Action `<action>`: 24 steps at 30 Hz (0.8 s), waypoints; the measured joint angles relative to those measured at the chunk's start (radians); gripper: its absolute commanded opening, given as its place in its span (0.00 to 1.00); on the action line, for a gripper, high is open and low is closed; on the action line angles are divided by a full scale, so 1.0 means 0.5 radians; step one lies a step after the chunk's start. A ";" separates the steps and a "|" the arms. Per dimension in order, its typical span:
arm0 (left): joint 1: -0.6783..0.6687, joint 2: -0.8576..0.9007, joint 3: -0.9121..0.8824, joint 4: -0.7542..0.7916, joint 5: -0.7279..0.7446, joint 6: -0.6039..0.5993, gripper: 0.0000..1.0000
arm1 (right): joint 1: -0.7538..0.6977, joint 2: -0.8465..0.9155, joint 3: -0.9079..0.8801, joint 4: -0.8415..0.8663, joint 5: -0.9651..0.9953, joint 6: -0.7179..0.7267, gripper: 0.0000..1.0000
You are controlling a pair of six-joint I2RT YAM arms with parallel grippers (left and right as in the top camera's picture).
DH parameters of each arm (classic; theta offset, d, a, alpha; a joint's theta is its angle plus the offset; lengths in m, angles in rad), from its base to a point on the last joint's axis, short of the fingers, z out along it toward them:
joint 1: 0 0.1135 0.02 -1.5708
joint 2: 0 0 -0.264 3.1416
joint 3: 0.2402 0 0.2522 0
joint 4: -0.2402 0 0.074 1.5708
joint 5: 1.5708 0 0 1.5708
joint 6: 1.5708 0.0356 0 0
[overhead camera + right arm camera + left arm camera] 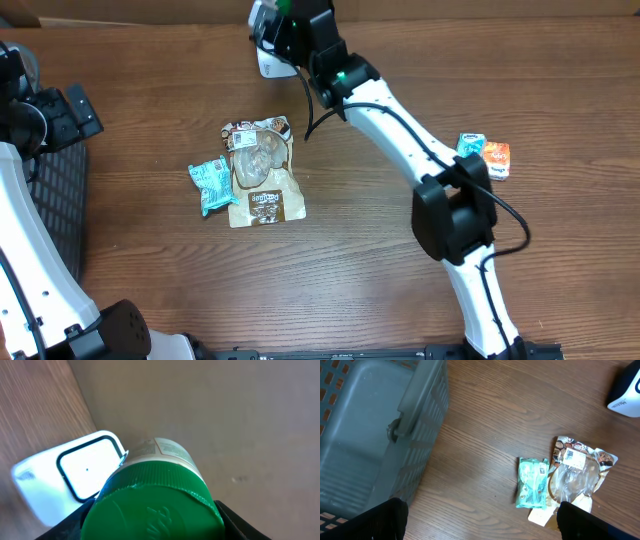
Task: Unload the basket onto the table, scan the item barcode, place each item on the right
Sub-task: 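Hold the jar lid up in front of the scanner window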
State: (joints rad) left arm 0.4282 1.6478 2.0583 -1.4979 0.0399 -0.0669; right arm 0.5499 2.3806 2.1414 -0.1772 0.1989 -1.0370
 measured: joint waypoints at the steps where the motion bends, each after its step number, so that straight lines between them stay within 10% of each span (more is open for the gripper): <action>1: 0.000 0.000 0.000 0.000 0.000 0.000 1.00 | 0.001 0.037 0.000 0.079 -0.001 -0.075 0.44; 24: 0.000 0.000 0.000 0.000 0.000 0.000 1.00 | -0.061 0.232 -0.001 0.380 -0.001 -0.726 0.43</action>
State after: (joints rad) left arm 0.4282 1.6478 2.0583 -1.4979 0.0399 -0.0669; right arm 0.5194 2.4966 2.1410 0.0128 0.1986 -1.4002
